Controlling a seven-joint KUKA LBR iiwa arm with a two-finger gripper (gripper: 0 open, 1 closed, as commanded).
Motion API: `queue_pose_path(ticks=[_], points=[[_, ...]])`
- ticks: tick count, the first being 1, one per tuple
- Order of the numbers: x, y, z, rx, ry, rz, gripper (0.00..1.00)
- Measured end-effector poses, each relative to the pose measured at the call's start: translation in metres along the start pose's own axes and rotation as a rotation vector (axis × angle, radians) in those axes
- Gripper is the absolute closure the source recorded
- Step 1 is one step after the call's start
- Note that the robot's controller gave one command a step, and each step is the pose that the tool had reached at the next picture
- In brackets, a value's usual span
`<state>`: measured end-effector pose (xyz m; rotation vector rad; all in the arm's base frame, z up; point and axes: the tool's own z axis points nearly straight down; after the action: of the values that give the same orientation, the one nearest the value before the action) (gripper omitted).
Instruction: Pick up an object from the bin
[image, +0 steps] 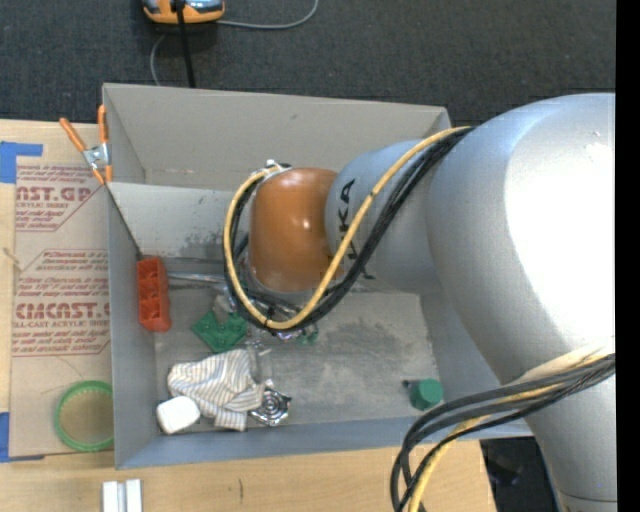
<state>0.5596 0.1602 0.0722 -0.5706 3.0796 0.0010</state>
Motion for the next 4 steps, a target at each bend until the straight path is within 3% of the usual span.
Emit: queue_pose_path(ticks=[1, 2, 3, 4], points=[[-0.004, 0.008, 0.000, 0.000, -0.001, 0.027, 0.00], [0.000, 0.029, 0.000, 0.001, -0.005, -0.098, 0.00], [-0.004, 0.050, 0.001, 0.001, -0.006, -0.361, 0.00], [-0.007, 0.059, 0.000, 0.007, 0.000, -0.376, 0.00]])
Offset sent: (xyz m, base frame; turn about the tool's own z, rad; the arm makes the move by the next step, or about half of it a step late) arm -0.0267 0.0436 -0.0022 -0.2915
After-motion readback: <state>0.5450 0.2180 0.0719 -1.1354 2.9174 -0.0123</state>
